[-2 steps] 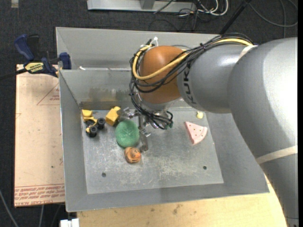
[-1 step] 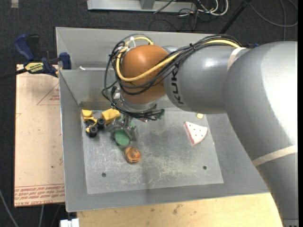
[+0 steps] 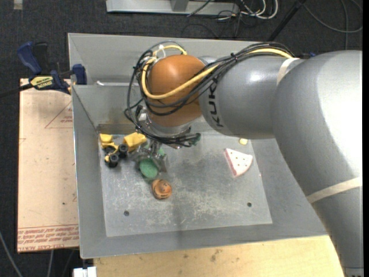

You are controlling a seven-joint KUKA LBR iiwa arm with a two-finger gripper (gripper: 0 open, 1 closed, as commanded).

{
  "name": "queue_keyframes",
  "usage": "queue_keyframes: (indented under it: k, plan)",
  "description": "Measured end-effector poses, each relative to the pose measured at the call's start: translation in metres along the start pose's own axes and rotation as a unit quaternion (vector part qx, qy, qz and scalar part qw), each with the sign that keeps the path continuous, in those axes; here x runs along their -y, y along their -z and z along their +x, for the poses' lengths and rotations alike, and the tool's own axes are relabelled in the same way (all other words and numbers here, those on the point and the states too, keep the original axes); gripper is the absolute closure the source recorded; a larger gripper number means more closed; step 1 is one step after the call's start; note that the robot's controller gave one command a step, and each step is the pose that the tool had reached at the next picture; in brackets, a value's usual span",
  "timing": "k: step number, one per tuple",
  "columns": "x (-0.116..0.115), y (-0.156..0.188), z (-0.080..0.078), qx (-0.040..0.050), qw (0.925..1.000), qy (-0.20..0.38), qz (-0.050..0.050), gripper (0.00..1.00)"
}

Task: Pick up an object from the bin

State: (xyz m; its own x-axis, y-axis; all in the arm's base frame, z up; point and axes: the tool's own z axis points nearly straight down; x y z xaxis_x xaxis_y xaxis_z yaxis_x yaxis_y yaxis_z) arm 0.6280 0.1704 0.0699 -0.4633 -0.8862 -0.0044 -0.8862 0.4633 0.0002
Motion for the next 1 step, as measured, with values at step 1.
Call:
queue_keyframes:
  k: [1]
  plan:
    - [-0.0001, -0.0001, 0.0000, 0.0000, 1.0000, 0.000, 0.000, 1.00]
